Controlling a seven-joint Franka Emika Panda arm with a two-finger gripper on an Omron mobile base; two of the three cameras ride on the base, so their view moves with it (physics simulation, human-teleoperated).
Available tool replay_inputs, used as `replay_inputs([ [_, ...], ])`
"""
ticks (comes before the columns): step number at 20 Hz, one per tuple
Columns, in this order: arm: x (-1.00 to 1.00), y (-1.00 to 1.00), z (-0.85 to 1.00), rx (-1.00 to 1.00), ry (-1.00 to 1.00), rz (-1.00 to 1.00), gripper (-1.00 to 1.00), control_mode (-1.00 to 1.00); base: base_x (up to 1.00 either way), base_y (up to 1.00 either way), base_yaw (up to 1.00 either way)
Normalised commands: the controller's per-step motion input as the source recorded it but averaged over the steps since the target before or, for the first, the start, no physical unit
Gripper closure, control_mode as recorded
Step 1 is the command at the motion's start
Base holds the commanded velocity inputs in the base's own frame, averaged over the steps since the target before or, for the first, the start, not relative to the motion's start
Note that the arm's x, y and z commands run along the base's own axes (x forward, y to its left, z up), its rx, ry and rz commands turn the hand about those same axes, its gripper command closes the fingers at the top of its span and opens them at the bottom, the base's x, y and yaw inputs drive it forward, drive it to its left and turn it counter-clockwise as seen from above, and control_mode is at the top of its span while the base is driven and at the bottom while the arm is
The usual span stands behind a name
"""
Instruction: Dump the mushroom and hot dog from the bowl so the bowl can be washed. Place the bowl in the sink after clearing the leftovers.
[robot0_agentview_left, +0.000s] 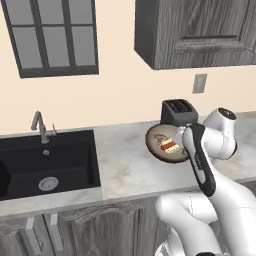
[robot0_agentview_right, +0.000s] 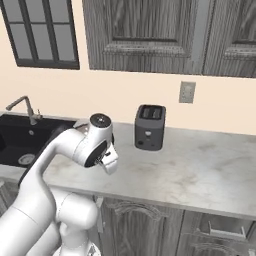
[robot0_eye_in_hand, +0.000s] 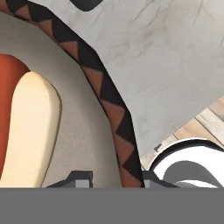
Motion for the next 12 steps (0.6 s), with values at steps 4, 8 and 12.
replay_inputs([
  [4,0.00,0.00,0.00,0.00,0.00,0.00,1.00,1.00,-0.18,0.56,0.00],
  [8,0.00,0.00,0.00,0.00,0.00,0.00,1.00,1.00,-0.01,0.95,0.00],
  [12,0.00,0.00,0.00,0.00,0.00,0.00,1.00,1.00,0.00,0.95,0.01],
])
